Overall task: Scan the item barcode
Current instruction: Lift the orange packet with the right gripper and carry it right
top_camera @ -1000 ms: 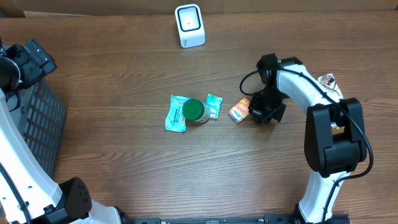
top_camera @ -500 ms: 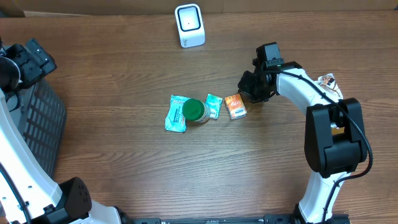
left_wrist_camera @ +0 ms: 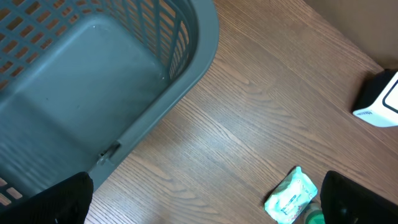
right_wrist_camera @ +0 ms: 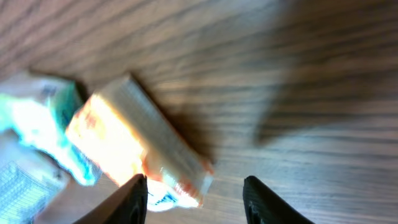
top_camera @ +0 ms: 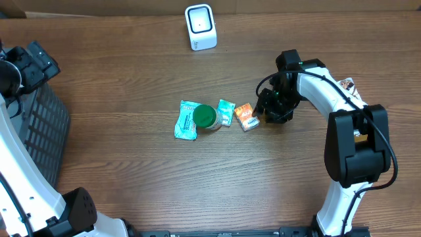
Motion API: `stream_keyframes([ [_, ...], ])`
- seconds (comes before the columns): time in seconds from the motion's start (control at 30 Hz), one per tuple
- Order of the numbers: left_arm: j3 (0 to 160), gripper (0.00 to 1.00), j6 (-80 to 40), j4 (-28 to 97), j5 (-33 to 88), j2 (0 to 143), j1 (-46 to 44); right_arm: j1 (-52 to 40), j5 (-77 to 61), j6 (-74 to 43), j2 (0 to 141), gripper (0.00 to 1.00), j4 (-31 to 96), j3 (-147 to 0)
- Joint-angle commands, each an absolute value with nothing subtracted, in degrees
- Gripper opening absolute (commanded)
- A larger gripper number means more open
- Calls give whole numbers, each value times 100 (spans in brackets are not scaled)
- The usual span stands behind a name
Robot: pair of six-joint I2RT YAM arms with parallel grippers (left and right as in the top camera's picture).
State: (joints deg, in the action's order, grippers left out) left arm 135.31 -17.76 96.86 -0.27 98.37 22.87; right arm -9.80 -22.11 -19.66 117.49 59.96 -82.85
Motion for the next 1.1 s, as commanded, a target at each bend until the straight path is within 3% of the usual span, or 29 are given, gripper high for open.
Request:
stream_keyframes([
  [0.0,13600,100,-1673,9679,-60,9749,2285,-1035,-2456,-1638,11638,42,5824,-8171],
  [0.27,13600,100,-1673,9679,-60,9749,2285,-1055,-2665,-1892,11642,30,4727,-7255],
  [0.43,13600,100,-1673,9679,-60,9749,2285,-1037,-2856,-1968,11636,4,4689,-7190],
  [0.73,13600,100,-1673,9679,-60,9749,2285,-735,-3975,-1293,11122,4,5483,-7620],
  [1.07,13600,100,-1673,9679,-60,9751,2285,257,-7977,-840,9935,4,5621,-7708],
])
